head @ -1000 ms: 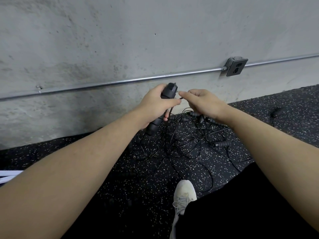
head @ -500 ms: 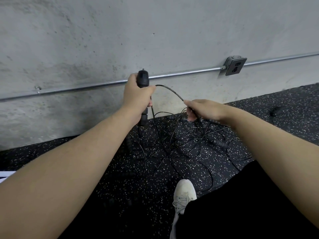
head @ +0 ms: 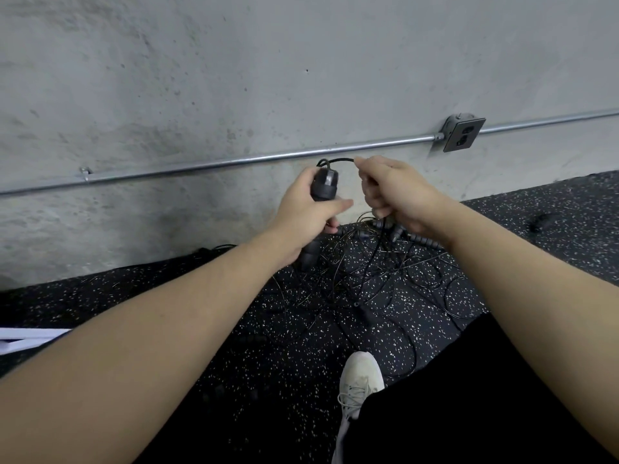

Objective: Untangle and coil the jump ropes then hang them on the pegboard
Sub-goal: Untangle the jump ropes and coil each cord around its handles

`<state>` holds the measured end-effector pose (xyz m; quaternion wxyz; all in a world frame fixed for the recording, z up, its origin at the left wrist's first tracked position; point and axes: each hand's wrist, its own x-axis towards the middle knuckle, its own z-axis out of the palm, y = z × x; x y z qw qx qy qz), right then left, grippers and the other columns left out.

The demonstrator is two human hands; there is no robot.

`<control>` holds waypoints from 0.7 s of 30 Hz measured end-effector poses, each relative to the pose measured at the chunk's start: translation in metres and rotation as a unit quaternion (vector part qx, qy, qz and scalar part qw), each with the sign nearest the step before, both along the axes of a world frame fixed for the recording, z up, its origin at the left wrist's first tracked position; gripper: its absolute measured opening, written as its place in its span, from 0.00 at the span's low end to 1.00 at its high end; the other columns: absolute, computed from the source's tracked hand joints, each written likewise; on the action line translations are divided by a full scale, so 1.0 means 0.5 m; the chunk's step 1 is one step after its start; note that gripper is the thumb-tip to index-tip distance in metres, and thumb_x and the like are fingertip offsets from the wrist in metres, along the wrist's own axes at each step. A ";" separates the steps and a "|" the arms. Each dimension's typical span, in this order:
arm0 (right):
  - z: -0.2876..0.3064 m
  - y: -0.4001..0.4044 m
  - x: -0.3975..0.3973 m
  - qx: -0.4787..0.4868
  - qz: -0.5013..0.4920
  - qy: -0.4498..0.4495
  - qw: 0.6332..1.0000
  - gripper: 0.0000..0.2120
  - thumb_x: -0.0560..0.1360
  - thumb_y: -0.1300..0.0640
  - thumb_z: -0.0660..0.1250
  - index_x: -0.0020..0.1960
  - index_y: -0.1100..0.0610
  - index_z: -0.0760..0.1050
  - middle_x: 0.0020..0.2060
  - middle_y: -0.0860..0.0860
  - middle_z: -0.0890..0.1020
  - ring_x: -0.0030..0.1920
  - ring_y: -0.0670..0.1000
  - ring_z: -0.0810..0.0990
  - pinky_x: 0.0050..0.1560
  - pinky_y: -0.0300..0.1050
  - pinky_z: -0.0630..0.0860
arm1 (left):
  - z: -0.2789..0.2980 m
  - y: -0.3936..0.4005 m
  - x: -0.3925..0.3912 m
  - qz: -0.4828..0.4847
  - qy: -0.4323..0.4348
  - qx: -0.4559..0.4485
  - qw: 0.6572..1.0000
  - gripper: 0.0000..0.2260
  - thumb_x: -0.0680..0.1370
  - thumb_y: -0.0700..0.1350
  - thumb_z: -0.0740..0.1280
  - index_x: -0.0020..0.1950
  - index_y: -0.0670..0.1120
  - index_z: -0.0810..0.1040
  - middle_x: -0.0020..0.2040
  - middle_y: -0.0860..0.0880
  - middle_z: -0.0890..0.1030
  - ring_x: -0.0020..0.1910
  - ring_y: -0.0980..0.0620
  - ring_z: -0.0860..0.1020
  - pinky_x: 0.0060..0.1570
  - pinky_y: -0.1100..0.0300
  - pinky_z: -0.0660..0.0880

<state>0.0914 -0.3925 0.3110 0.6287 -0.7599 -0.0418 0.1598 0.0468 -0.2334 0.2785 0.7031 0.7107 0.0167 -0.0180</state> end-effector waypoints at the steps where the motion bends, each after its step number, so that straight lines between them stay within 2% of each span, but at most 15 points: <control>1: 0.006 0.006 -0.002 0.026 -0.005 0.021 0.999 0.17 0.84 0.50 0.59 0.37 0.50 0.63 0.24 0.45 0.61 0.25 0.46 0.55 0.23 0.37 0.54 | -0.001 -0.003 -0.003 0.007 0.000 -0.008 1.000 0.19 0.76 0.36 0.75 0.61 0.48 0.73 0.44 0.48 0.81 0.29 0.54 0.77 0.32 0.59 0.78; 3: 0.015 0.016 -0.004 0.079 -0.013 0.069 0.994 0.17 0.84 0.49 0.59 0.37 0.50 0.63 0.25 0.45 0.59 0.25 0.46 0.53 0.23 0.38 0.51 | -0.003 0.001 -0.006 0.012 -0.002 -0.014 1.000 0.15 0.77 0.37 0.74 0.57 0.50 0.73 0.47 0.49 0.84 0.29 0.53 0.78 0.33 0.58 0.78; 6: 0.025 0.032 -0.003 0.174 -0.028 0.131 0.976 0.17 0.84 0.51 0.58 0.36 0.49 0.63 0.25 0.45 0.57 0.25 0.45 0.51 0.21 0.37 0.50 | -0.004 0.013 -0.011 -0.031 0.006 -0.020 0.999 0.11 0.79 0.40 0.73 0.55 0.50 0.73 0.55 0.49 0.85 0.30 0.50 0.78 0.36 0.53 0.80; 10: 0.037 0.057 0.004 0.279 -0.051 0.183 0.941 0.18 0.84 0.52 0.57 0.35 0.50 0.62 0.24 0.45 0.55 0.22 0.44 0.52 0.18 0.36 0.50 | -0.001 0.021 -0.031 -0.090 0.004 -0.004 0.996 0.12 0.79 0.40 0.72 0.58 0.49 0.72 0.47 0.44 0.83 0.31 0.48 0.78 0.37 0.52 0.81; 12: 0.041 0.073 0.009 0.325 -0.063 0.201 0.922 0.18 0.84 0.52 0.57 0.35 0.51 0.62 0.24 0.45 0.55 0.21 0.44 0.53 0.17 0.35 0.50 | 0.004 0.028 -0.037 -0.090 -0.001 -0.001 0.996 0.13 0.79 0.40 0.73 0.59 0.48 0.72 0.47 0.43 0.80 0.31 0.49 0.78 0.36 0.52 0.81; 15: 0.047 0.098 0.012 0.380 -0.067 0.218 0.896 0.18 0.84 0.52 0.57 0.36 0.52 0.62 0.24 0.45 0.55 0.21 0.44 0.53 0.17 0.35 0.50 | 0.019 0.044 -0.043 -0.083 -0.014 -0.007 0.996 0.14 0.78 0.37 0.73 0.57 0.47 0.72 0.44 0.46 0.79 0.31 0.49 0.78 0.34 0.53 0.79; 17: 0.053 0.114 0.010 0.408 -0.069 0.234 0.880 0.18 0.85 0.52 0.56 0.36 0.53 0.64 0.24 0.46 0.57 0.21 0.43 0.56 0.17 0.33 0.53 | 0.032 0.058 -0.047 -0.073 -0.030 -0.002 0.997 0.14 0.78 0.35 0.73 0.57 0.46 0.72 0.40 0.48 0.80 0.30 0.50 0.76 0.32 0.54 0.78; 18: 0.057 0.120 0.006 0.407 -0.073 0.236 0.880 0.18 0.85 0.51 0.55 0.38 0.54 0.65 0.25 0.46 0.60 0.21 0.44 0.60 0.18 0.33 0.58 | 0.039 0.066 -0.049 -0.065 -0.039 0.006 0.997 0.13 0.78 0.35 0.73 0.56 0.46 0.72 0.37 0.50 0.80 0.29 0.50 0.76 0.32 0.55 0.78; 19: 0.055 0.124 0.006 0.378 -0.077 0.224 0.895 0.18 0.86 0.48 0.54 0.40 0.55 0.68 0.27 0.47 0.66 0.23 0.45 0.66 0.21 0.34 0.66 | 0.045 0.074 -0.051 -0.056 -0.047 0.013 0.997 0.13 0.78 0.35 0.72 0.55 0.45 0.72 0.34 0.51 0.80 0.28 0.50 0.76 0.32 0.55 0.77; 21: 0.044 0.131 0.005 0.220 -0.064 0.169 0.959 0.23 0.85 0.41 0.49 0.48 0.56 0.74 0.33 0.51 0.76 0.31 0.49 0.77 0.34 0.41 0.77 | 0.060 0.092 -0.057 -0.038 -0.058 0.012 0.998 0.12 0.77 0.35 0.73 0.54 0.46 0.72 0.30 0.51 0.79 0.27 0.50 0.75 0.32 0.55 0.76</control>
